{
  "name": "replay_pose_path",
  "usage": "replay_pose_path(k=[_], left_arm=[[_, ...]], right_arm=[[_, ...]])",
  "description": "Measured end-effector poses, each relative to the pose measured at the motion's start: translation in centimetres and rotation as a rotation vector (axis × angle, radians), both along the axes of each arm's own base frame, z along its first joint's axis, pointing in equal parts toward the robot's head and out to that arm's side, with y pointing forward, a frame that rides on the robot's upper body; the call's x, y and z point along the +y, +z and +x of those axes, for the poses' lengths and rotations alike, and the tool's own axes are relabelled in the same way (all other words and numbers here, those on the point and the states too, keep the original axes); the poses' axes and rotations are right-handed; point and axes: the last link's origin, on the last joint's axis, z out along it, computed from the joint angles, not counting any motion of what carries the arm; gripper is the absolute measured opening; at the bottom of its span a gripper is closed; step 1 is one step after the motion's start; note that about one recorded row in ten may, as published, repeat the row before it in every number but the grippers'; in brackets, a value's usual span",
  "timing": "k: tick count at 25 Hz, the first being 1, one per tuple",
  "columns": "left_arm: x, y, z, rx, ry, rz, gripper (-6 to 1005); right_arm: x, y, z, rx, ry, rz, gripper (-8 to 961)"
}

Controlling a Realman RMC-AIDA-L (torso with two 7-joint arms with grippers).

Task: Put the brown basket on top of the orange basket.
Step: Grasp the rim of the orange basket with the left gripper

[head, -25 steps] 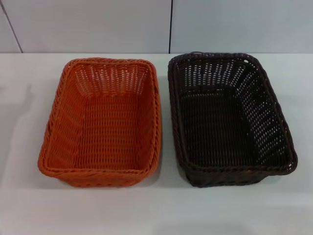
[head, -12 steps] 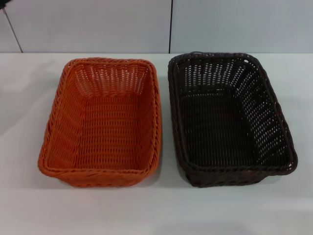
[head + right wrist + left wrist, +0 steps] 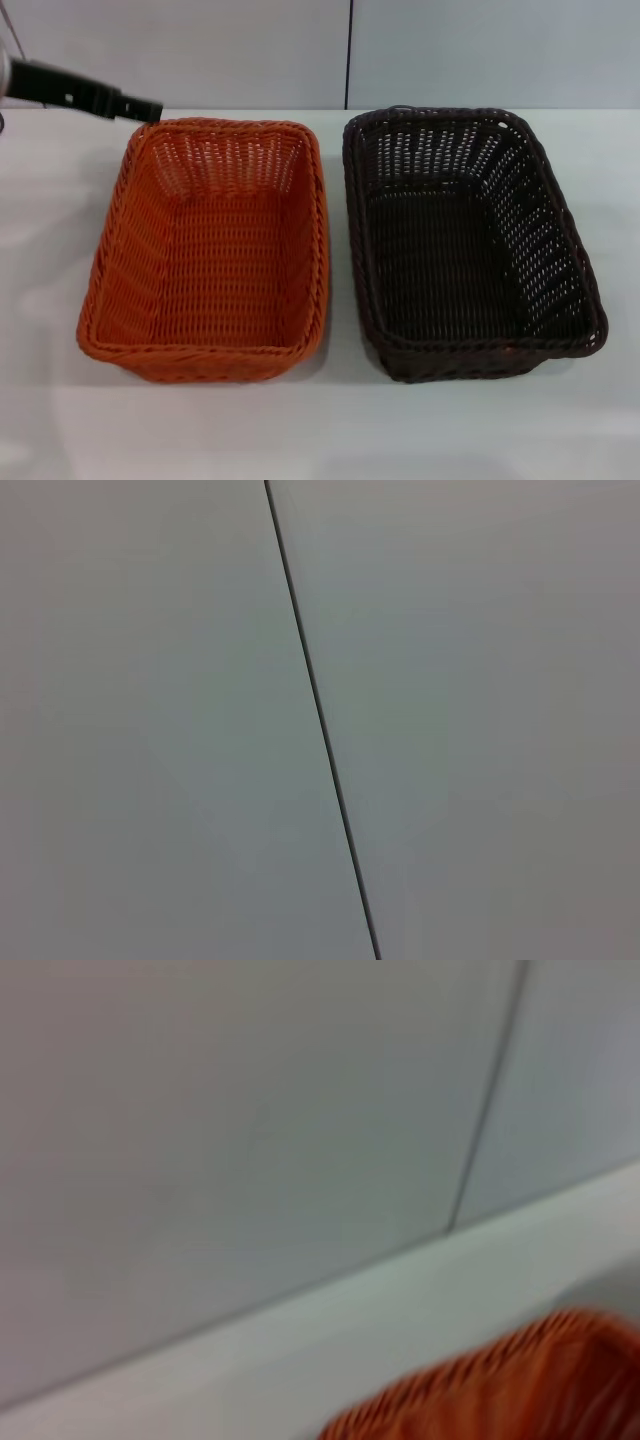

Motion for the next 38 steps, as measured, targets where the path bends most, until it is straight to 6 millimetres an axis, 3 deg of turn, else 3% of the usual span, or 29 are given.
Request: replay_pose_path(k=[5, 10, 19, 29, 38], left_arm=[[0.2, -1.3, 0.2, 0.126, 0.100, 0.001, 846], [-0.3, -1.8, -0.2, 0.107, 0.163, -0.018, 846], [-1.7, -3.2, -2.7, 0.050, 0.363, -0.086, 847], [-2.1, -4.6, -4.7, 0.041, 0.440, -0.108, 812], [-2.1, -4.9, -4.8, 0.060, 0.432, -0.122, 780]], right_arm=[[-0.2, 0.0, 0.3, 0.002, -0.009, -0.002, 667], [-0.5, 0.0, 0.6, 0.006, -0.020, 0.003, 667], [-0.9, 0.1, 1.0, 0.003, -0.030, 0.007, 667], [-0.9, 0.3, 1.2, -0.003, -0.037, 0.006, 666], [-1.2, 0.3, 1.5, -0.002, -0.045, 0.010, 666]])
